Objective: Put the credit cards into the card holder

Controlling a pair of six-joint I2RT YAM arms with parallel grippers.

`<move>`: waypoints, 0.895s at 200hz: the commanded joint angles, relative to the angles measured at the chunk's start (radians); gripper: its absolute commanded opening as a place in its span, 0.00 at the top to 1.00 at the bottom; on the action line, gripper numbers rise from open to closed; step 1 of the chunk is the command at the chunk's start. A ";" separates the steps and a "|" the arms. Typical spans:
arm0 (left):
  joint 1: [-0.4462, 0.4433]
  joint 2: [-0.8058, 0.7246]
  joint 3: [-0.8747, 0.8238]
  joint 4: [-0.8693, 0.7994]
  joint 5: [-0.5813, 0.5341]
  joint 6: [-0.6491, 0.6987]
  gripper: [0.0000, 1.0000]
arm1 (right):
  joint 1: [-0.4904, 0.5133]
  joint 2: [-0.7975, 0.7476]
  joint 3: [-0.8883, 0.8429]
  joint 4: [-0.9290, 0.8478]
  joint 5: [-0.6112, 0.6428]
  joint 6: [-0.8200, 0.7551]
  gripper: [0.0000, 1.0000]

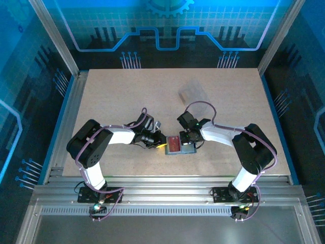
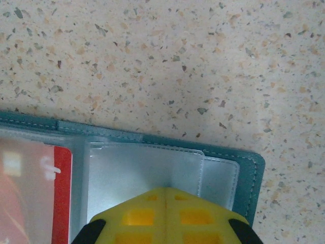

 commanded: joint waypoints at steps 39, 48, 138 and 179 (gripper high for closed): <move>-0.007 0.031 0.012 -0.047 -0.025 0.008 0.82 | 0.013 -0.063 0.022 -0.055 -0.013 -0.019 1.00; -0.008 0.032 0.014 -0.046 -0.024 0.007 0.82 | 0.011 -0.066 0.032 -0.071 0.001 -0.023 0.95; -0.008 0.029 0.012 -0.044 -0.021 0.006 0.82 | -0.035 0.020 0.090 -0.128 -0.006 -0.069 0.75; -0.006 0.029 0.012 -0.044 -0.021 0.006 0.83 | -0.042 0.064 0.100 -0.155 -0.010 -0.073 0.74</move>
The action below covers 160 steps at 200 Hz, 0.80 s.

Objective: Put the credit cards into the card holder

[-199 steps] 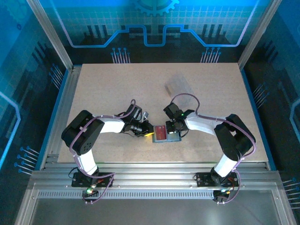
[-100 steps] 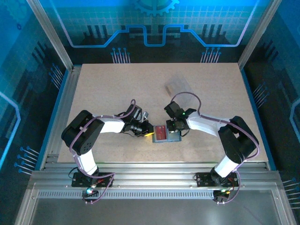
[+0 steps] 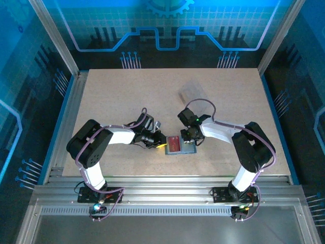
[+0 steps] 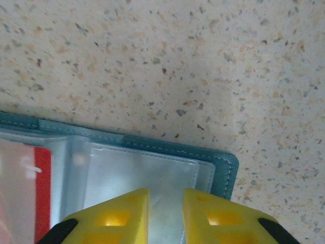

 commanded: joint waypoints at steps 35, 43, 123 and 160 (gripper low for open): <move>-0.008 0.031 0.012 -0.045 -0.023 0.007 0.82 | -0.012 0.078 0.035 -0.065 -0.050 -0.001 0.74; -0.008 0.031 0.014 -0.044 -0.022 0.006 0.82 | -0.012 0.090 0.039 -0.069 -0.060 0.000 0.74; -0.008 0.020 0.009 -0.046 -0.020 0.007 0.82 | -0.014 0.111 0.036 -0.079 -0.118 0.016 0.91; -0.008 0.029 0.011 -0.038 -0.016 0.003 0.82 | -0.007 0.068 0.073 -0.097 -0.097 0.014 1.00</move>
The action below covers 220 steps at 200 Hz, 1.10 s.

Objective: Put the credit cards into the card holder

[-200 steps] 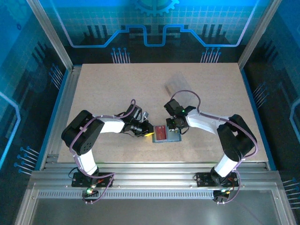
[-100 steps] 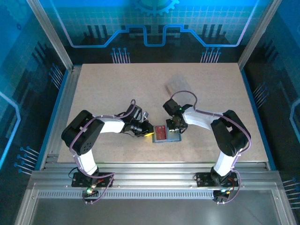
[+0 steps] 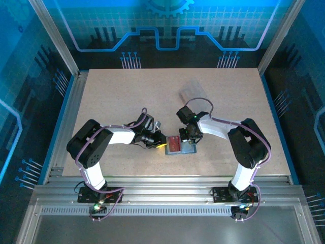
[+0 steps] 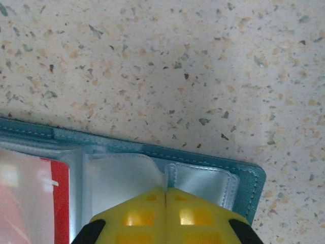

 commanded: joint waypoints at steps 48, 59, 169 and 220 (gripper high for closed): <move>-0.009 0.048 0.012 -0.032 -0.017 -0.002 0.83 | 0.045 -0.031 0.093 -0.097 -0.021 0.000 1.00; -0.009 0.050 0.012 -0.032 -0.019 -0.003 0.83 | 0.055 -0.041 0.101 -0.101 -0.019 0.006 1.00; -0.015 0.059 0.013 -0.021 -0.010 -0.016 0.83 | 0.110 -0.012 0.109 0.021 -0.213 0.087 0.88; -0.016 0.033 0.001 -0.010 0.001 -0.028 0.82 | 0.106 0.008 0.088 0.121 -0.276 0.130 0.80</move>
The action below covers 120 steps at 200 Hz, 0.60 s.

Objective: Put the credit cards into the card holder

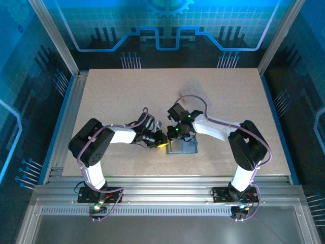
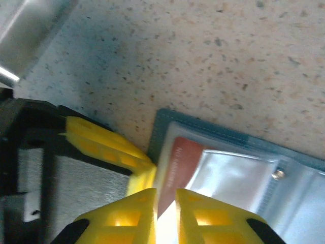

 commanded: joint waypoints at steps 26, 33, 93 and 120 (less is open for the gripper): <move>-0.010 -0.019 -0.020 -0.037 -0.018 -0.026 0.82 | 0.009 -0.005 -0.033 0.102 -0.082 0.043 0.78; -0.007 -0.027 -0.023 -0.036 -0.016 -0.029 0.82 | 0.006 -0.015 -0.032 0.102 -0.085 0.039 0.78; 0.023 -0.123 -0.068 -0.015 0.003 -0.044 0.76 | -0.037 -0.185 -0.086 0.025 -0.015 0.001 0.69; 0.032 -0.156 -0.081 -0.017 0.002 -0.044 0.75 | -0.080 -0.234 -0.140 -0.003 0.000 -0.003 0.70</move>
